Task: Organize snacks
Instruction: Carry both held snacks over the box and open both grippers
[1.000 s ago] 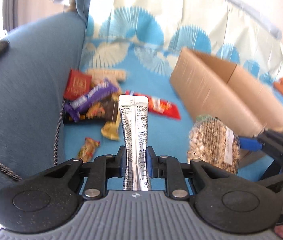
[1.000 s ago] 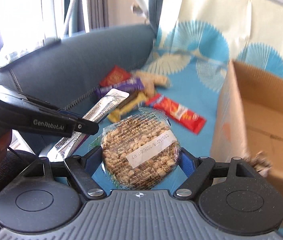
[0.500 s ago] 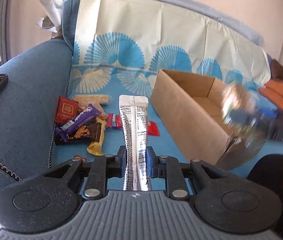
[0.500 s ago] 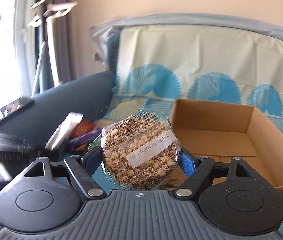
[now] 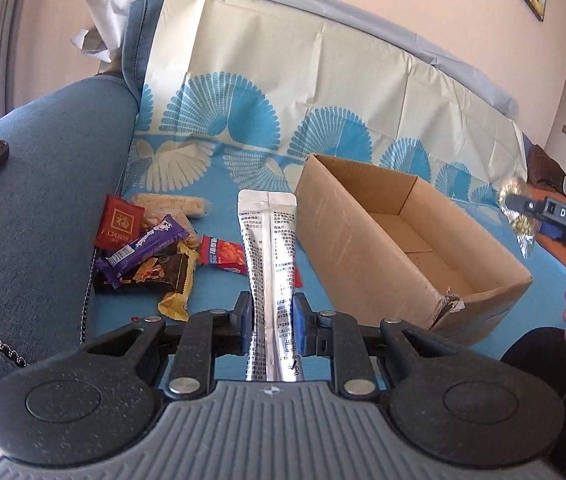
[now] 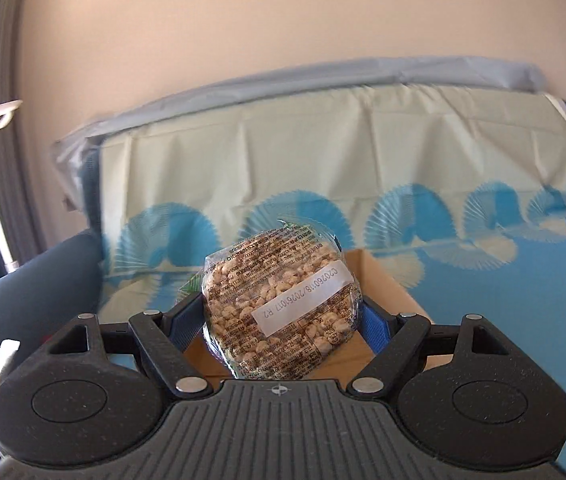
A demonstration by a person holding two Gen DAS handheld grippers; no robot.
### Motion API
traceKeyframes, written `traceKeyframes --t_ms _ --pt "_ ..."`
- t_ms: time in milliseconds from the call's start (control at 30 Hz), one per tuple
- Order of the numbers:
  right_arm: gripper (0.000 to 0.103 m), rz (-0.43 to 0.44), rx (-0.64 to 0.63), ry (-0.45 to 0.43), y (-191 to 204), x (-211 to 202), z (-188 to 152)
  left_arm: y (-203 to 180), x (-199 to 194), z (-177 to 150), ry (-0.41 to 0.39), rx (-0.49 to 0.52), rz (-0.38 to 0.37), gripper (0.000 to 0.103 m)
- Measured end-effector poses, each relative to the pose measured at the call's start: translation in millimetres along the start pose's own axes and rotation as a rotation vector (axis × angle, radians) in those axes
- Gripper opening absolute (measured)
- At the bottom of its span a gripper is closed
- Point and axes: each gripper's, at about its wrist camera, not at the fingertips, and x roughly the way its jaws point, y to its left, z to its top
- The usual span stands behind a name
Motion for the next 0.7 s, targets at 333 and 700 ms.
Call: traceKeyframes --t_ms 333,700 --pt "0.081 -0.037 -0.005 0.044 -1 17 -8 3 6 7 0.010 -0.042 0.058 0.022" --pt "0.081 -0.012 0.046 0.075 -12 26 -8 -30 27 24 0.034 -0.075 0.109 0.022"
